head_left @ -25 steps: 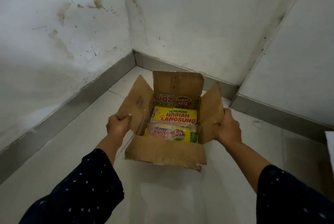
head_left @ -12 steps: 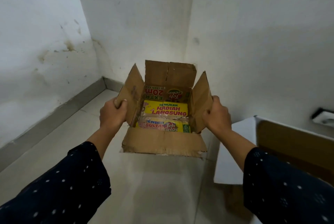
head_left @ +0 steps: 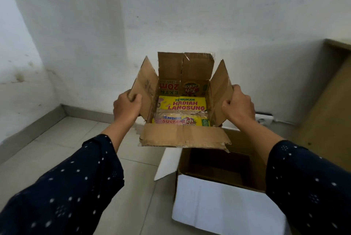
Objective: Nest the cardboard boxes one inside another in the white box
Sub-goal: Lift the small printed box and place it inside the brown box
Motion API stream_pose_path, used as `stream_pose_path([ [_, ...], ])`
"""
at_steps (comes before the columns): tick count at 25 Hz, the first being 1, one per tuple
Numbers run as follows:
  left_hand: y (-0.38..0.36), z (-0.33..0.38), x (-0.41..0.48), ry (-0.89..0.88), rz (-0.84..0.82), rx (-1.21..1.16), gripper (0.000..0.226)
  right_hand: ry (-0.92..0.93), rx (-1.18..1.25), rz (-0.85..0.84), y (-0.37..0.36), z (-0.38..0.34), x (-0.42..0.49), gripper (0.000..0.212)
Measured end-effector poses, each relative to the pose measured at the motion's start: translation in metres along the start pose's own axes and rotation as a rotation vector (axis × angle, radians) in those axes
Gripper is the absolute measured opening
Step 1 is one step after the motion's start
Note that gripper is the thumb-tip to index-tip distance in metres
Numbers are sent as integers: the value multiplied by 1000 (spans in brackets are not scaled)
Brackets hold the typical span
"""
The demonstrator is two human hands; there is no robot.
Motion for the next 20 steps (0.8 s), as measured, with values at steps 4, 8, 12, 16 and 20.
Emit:
stream_pose_path([
  [4, -72, 19, -48, 40, -165, -42, 16, -84, -145, 37, 45, 82, 7, 35],
  [8, -130, -13, -83, 89, -315, 48, 14, -177, -213, -25, 37, 158, -9, 28],
  [12, -179, -65, -100, 12, -466, 265, 27, -248, -233, -134, -10, 214, -35, 25],
  [16, -215, -100, -109, -134, -496, 452, 30, -326, -322, -192, -42, 246, -46, 27],
  [20, -237, -127, -103, -196, -489, 617, 31, -300, -507, -327, -66, 266, -57, 23],
])
Point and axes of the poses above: each hand's wrist, its own x-axis towards the middle knuckle, its own y-axis out of the back of the hand, z = x × y, the point moved 4 cm from there along x, towards the middle knuckle, and after that the axes turned 9 degrees about z, right-handed, at the moved point
